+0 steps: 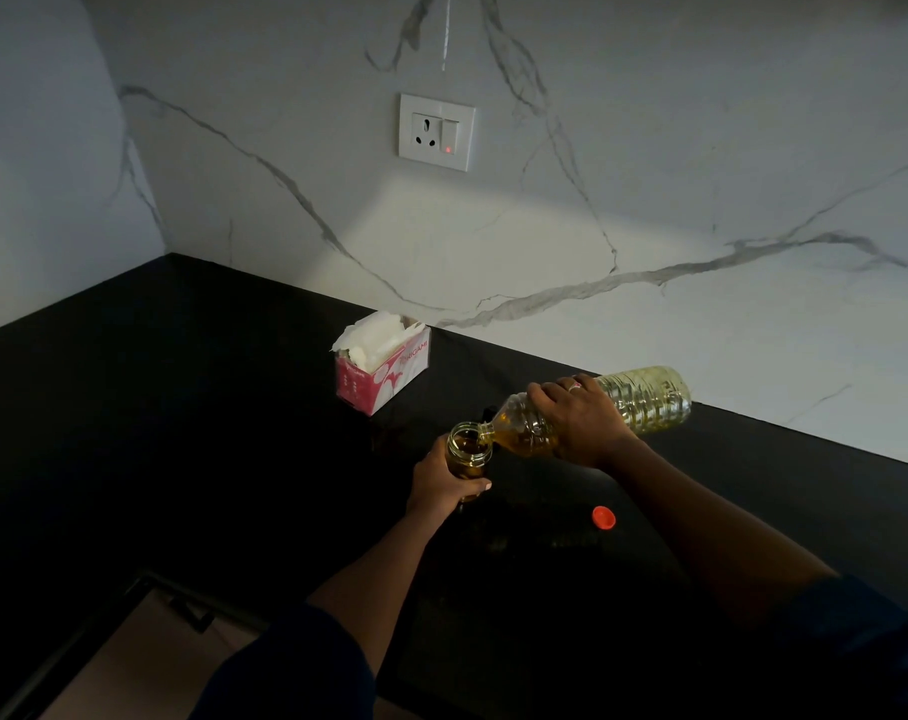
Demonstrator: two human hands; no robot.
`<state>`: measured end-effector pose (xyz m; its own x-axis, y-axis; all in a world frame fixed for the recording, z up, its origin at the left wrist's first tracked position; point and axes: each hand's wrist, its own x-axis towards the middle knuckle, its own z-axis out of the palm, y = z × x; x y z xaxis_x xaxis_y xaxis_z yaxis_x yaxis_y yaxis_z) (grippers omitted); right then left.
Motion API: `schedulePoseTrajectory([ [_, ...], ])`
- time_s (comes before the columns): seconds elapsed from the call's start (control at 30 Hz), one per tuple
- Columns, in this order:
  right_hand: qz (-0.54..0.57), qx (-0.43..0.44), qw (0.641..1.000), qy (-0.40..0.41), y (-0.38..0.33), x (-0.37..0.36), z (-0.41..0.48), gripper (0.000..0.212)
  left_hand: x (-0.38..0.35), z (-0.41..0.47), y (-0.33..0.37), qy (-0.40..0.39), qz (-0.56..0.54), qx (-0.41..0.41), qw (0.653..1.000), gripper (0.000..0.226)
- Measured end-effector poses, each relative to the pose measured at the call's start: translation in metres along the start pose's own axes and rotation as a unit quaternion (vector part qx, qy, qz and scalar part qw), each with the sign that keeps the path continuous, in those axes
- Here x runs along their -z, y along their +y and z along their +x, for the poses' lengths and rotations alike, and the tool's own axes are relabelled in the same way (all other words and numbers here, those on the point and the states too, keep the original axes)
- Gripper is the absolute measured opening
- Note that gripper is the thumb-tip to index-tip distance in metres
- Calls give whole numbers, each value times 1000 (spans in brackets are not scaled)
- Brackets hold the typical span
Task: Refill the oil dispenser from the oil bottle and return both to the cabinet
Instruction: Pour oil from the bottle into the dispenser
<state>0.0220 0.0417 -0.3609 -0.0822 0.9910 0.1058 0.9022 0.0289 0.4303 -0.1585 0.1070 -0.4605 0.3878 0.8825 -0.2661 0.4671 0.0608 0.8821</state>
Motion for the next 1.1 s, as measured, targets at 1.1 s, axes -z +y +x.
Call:
schedulePoseTrajectory([
  [1.1, 25, 7, 999, -20, 2, 0, 1, 82, 1, -1, 1, 0, 0, -11, 1000, 81],
])
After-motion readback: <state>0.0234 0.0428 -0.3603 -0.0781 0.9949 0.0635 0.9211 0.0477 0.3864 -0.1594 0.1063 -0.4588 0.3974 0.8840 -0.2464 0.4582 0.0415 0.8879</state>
